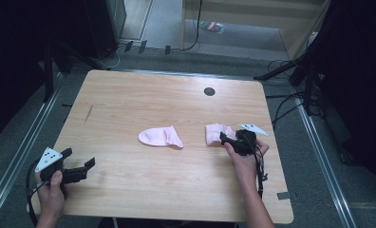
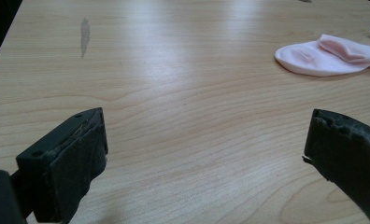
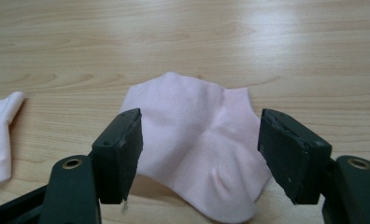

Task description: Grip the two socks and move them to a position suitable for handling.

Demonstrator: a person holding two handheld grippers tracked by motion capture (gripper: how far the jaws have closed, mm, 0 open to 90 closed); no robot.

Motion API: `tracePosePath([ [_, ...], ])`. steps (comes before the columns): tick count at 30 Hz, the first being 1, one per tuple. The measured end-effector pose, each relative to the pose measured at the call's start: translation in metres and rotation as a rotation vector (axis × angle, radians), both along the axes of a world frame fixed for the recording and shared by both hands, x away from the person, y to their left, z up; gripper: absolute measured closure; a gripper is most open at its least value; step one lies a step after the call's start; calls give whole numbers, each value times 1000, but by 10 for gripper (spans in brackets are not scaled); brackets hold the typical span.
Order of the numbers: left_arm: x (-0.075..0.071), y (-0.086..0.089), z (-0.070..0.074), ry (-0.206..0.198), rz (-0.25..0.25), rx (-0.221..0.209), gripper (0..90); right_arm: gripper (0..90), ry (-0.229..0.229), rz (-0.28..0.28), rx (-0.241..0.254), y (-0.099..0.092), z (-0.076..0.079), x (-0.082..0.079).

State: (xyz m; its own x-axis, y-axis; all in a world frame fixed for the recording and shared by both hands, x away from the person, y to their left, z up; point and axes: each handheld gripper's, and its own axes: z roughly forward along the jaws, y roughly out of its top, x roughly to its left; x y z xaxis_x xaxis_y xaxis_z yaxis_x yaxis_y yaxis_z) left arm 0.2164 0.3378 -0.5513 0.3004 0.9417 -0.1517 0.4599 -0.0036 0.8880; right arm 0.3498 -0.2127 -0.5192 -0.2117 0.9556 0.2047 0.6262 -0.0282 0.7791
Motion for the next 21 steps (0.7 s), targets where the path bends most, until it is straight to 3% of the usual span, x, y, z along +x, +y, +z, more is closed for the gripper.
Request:
tracePosePath([
  [10, 0, 0, 0, 2, -2, 3, 0, 311, 28, 19, 21, 24, -3, 14],
  [12, 0, 0, 0, 0, -2, 1, 0, 304, 39, 26, -18, 32, -6, 16],
  [18, 0, 0, 0, 2, -4, -1, 0, 325, 93, 16, -74, 43, -19, 21],
  [21, 0, 1, 0, 3, -4, -1, 0, 379, 74, 9, -93, 44, -22, 20],
])
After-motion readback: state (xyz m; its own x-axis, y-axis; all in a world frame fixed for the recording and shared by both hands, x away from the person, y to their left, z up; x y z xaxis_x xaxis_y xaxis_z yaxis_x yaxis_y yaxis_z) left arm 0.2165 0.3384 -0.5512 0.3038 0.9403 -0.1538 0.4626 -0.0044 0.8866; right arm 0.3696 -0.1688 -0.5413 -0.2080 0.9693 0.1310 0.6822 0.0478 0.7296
